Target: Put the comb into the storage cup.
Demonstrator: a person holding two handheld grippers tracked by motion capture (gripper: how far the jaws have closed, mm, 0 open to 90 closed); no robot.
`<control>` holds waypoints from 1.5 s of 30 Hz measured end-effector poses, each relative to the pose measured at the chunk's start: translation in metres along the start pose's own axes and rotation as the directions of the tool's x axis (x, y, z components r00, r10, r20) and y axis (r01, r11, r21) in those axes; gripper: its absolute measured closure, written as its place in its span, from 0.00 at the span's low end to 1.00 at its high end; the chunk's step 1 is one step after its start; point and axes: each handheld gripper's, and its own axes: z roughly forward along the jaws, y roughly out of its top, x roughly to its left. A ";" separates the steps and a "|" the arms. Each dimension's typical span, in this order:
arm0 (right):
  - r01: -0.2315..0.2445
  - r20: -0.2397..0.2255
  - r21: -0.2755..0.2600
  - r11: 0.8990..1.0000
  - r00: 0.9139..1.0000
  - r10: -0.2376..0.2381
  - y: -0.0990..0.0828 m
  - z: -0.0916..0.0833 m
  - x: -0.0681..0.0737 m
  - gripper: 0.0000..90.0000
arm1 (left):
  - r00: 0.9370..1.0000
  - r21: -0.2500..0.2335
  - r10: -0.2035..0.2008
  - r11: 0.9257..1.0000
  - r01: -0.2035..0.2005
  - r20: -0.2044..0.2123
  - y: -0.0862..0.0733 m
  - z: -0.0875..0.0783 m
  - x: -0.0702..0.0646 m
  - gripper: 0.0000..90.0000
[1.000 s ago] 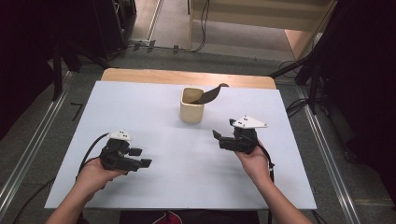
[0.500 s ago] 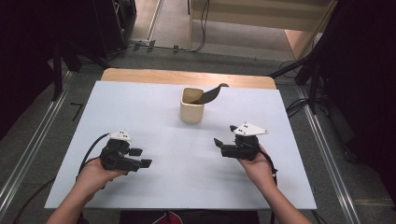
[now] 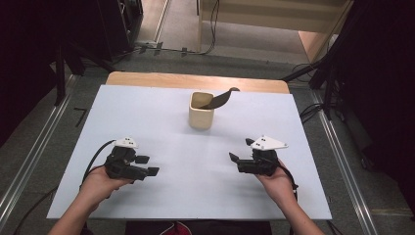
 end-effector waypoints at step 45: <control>0.009 0.006 0.038 0.999 1.000 -0.009 -0.032 -0.034 -0.017 0.21 | 1.000 -0.011 0.002 1.000 -0.002 0.001 -0.001 0.001 0.001 0.39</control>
